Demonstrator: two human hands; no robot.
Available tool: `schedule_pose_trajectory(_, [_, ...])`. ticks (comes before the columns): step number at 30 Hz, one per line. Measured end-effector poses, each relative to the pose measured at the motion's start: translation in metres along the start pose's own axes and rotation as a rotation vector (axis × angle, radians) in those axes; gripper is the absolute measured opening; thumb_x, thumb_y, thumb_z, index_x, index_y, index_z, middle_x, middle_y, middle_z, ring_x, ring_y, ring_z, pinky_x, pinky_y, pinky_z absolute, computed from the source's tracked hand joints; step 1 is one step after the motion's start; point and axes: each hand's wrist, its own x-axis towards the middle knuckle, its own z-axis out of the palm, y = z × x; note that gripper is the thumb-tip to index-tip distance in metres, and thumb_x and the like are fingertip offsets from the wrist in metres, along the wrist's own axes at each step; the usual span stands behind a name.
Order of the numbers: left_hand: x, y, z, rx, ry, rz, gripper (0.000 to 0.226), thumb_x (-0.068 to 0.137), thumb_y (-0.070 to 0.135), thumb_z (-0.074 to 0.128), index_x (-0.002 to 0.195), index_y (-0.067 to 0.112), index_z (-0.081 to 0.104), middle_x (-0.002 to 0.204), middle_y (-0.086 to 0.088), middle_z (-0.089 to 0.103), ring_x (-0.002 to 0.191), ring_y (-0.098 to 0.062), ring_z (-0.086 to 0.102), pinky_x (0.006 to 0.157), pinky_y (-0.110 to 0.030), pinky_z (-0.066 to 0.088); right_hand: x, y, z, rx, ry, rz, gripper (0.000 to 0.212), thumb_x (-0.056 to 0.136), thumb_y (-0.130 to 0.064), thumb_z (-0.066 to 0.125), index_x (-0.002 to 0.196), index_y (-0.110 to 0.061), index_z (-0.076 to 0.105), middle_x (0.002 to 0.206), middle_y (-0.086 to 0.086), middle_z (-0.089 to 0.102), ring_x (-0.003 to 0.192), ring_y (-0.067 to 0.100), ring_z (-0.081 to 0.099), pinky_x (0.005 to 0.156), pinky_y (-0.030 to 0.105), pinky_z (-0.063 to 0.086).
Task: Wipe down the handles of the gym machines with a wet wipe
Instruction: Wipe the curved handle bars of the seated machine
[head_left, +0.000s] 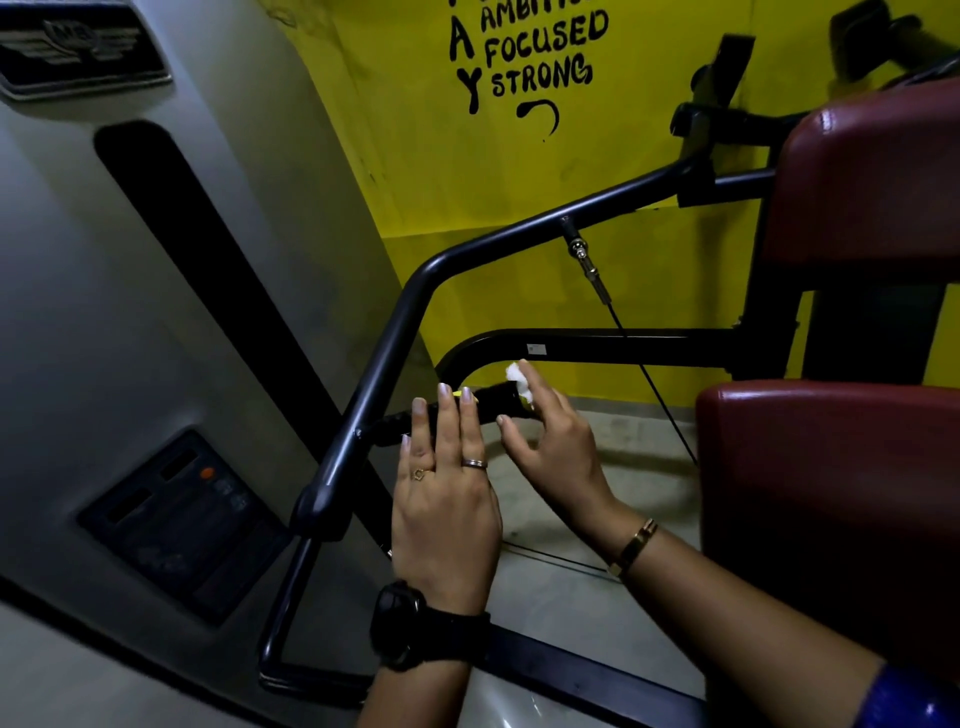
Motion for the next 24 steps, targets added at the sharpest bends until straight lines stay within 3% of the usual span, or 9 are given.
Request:
schedule_pose_trajectory(2, [0.000, -0.001, 0.000, 0.008, 0.003, 0.007, 0.072, 0.086, 0.013, 0.044, 0.153, 0.007, 0.021, 0.159, -0.014, 0.022, 0.147, -0.030, 0.017, 0.116, -0.039, 0.016, 0.002, -0.002, 0.000, -0.007, -0.011, -0.015, 0.057, 0.087, -0.025, 0.062, 0.140, -0.010, 0.046, 0.129, 0.008, 0.058, 0.112, 0.015, 0.055, 0.089, 0.019, 0.043])
schedule_pose_trajectory(4, [0.000, -0.001, 0.000, 0.022, 0.002, 0.007, 0.071, 0.086, 0.013, 0.044, 0.153, 0.007, 0.021, 0.159, -0.014, 0.023, 0.147, -0.031, 0.018, 0.116, -0.039, 0.016, 0.012, -0.005, -0.003, -0.043, -0.023, -0.052, 0.048, 0.086, -0.022, 0.062, 0.132, -0.010, 0.054, 0.126, 0.008, 0.060, 0.112, 0.020, 0.057, 0.092, 0.032, 0.048])
schedule_pose_trajectory(6, [0.000, -0.001, 0.000, 0.024, 0.003, 0.003, 0.069, 0.087, 0.013, 0.043, 0.153, 0.007, 0.022, 0.159, -0.013, 0.023, 0.147, -0.031, 0.018, 0.116, -0.039, 0.017, 0.018, -0.006, -0.005, -0.133, -0.051, -0.191, 0.041, 0.086, -0.020, 0.056, 0.124, -0.007, 0.059, 0.128, 0.010, 0.060, 0.120, 0.025, 0.054, 0.099, 0.041, 0.046])
schedule_pose_trajectory(8, [0.000, 0.000, 0.000, 0.021, 0.011, 0.004, 0.067, 0.088, 0.013, 0.040, 0.153, 0.006, 0.024, 0.159, -0.014, 0.024, 0.146, -0.031, 0.018, 0.117, -0.039, 0.016, 0.015, -0.004, -0.004, -0.220, -0.069, -0.371, 0.037, 0.089, -0.016, 0.049, 0.121, -0.002, 0.062, 0.131, 0.015, 0.058, 0.130, 0.030, 0.047, 0.110, 0.038, 0.037])
schedule_pose_trajectory(12, [0.001, 0.000, 0.001, 0.025, 0.025, 0.012, 0.064, 0.090, 0.014, 0.035, 0.152, 0.006, 0.025, 0.158, -0.015, 0.025, 0.145, -0.032, 0.020, 0.116, -0.040, 0.018, -0.005, 0.007, -0.001, -0.260, -0.013, -0.534, 0.035, 0.102, -0.011, 0.039, 0.127, 0.004, 0.058, 0.140, 0.020, 0.050, 0.138, 0.036, 0.037, 0.114, 0.046, 0.032])
schedule_pose_trajectory(15, [0.001, 0.000, 0.001, 0.023, 0.019, 0.007, 0.062, 0.092, 0.015, 0.035, 0.152, 0.006, 0.024, 0.158, -0.015, 0.026, 0.146, -0.032, 0.020, 0.115, -0.040, 0.024, -0.022, 0.020, -0.001, -0.259, 0.027, -0.601, 0.033, 0.102, -0.009, 0.043, 0.127, 0.004, 0.057, 0.140, 0.020, 0.048, 0.137, 0.036, 0.038, 0.112, 0.049, 0.034])
schedule_pose_trajectory(20, [0.001, -0.001, 0.000, 0.032, 0.020, 0.021, 0.064, 0.090, 0.014, 0.034, 0.153, 0.005, 0.023, 0.158, -0.016, 0.025, 0.146, -0.032, 0.018, 0.115, -0.040, 0.020, -0.029, 0.026, -0.010, -0.206, 0.009, -0.567, 0.037, 0.093, -0.003, 0.051, 0.129, 0.005, 0.055, 0.141, 0.022, 0.046, 0.137, 0.036, 0.039, 0.114, 0.046, 0.032])
schedule_pose_trajectory(24, [0.001, 0.000, 0.000, 0.015, 0.026, 0.016, 0.067, 0.087, 0.014, 0.037, 0.152, 0.005, 0.025, 0.158, -0.015, 0.026, 0.145, -0.032, 0.019, 0.114, -0.040, 0.019, -0.033, 0.027, -0.012, -0.015, 0.097, -0.312, 0.038, 0.093, -0.010, 0.048, 0.130, -0.003, 0.057, 0.137, 0.014, 0.054, 0.131, 0.019, 0.049, 0.108, 0.030, 0.039])
